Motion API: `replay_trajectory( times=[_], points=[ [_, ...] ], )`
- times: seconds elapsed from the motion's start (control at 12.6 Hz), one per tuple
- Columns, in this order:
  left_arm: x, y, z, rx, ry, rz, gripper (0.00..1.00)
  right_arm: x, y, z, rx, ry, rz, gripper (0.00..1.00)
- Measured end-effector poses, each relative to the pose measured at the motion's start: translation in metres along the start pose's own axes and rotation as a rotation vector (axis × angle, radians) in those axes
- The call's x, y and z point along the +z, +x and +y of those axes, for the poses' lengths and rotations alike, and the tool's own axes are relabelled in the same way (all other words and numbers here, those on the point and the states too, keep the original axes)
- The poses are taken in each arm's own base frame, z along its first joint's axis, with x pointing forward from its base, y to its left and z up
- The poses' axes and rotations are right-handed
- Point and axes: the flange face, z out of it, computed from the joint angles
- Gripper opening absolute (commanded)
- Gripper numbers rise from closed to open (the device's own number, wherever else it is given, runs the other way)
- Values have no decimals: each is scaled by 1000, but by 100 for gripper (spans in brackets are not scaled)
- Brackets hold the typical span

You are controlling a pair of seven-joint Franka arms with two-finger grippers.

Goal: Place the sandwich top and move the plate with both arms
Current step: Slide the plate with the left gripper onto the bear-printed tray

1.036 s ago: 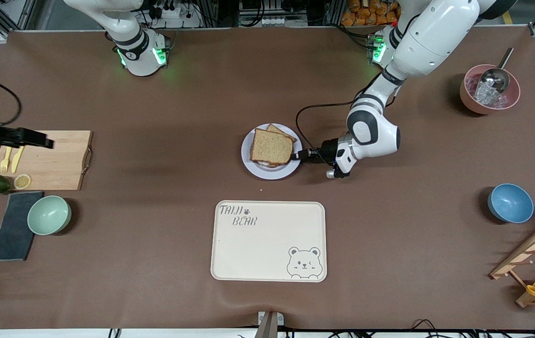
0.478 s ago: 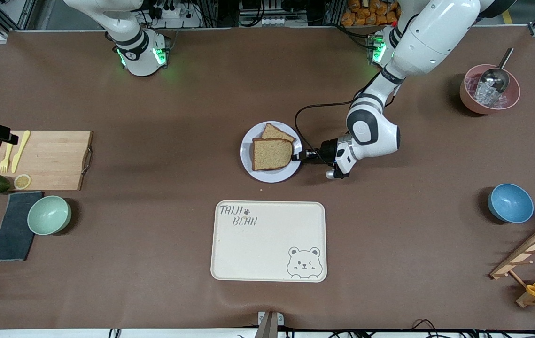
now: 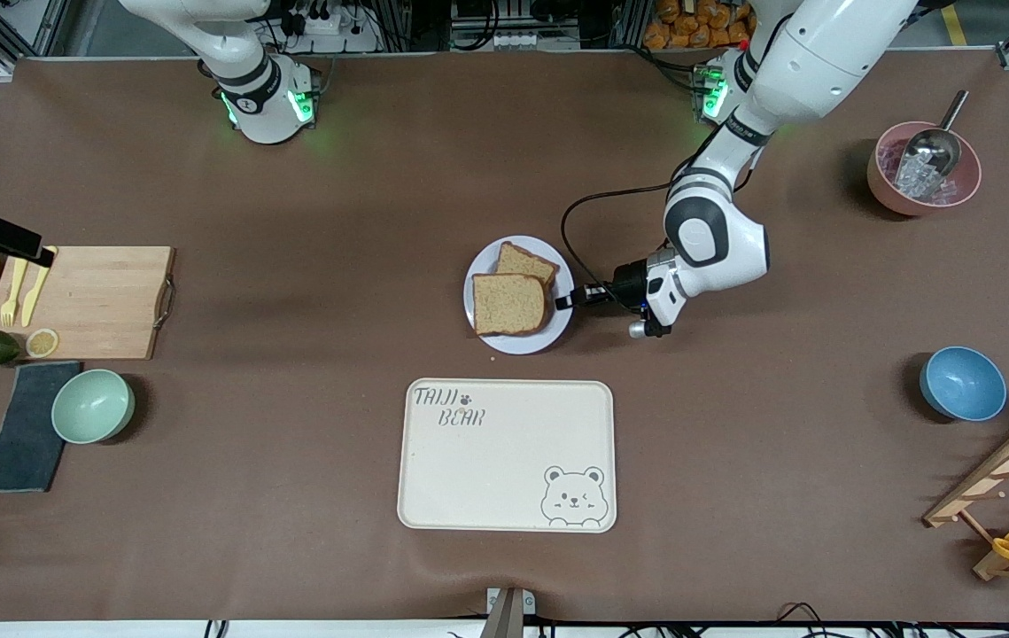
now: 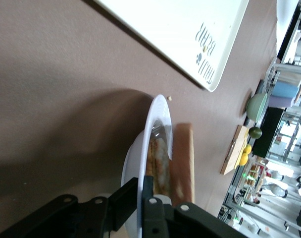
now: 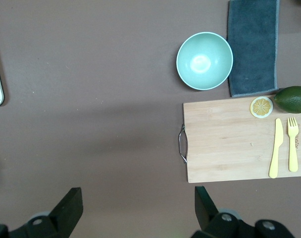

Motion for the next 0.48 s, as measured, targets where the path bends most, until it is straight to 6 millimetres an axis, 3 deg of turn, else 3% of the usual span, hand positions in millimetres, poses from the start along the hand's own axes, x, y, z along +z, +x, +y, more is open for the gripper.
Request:
replay_trajectory(
  times=[0.48],
  points=[
    [-7,-5,2,-43,-52,52,0,-32,12,-3,-1,-25,47,100]
  ],
)
